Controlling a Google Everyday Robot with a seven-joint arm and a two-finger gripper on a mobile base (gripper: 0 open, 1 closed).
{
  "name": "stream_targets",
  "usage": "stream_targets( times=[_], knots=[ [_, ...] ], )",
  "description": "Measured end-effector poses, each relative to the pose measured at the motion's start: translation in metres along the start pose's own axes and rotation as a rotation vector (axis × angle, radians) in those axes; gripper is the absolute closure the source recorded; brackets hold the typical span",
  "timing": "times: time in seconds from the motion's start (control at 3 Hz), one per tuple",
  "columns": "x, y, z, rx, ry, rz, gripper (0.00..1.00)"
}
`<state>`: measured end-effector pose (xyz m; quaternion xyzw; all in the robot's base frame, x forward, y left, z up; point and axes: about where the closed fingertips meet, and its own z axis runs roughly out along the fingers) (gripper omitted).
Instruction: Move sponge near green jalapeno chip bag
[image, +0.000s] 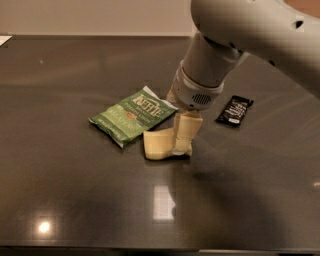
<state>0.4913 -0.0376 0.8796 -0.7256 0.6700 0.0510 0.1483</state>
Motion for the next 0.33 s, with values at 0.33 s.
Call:
stream_targets(
  times=[0.33],
  knots=[
    [0.0000, 0.0000, 0.0000, 0.000, 0.000, 0.000, 0.00]
  ],
)
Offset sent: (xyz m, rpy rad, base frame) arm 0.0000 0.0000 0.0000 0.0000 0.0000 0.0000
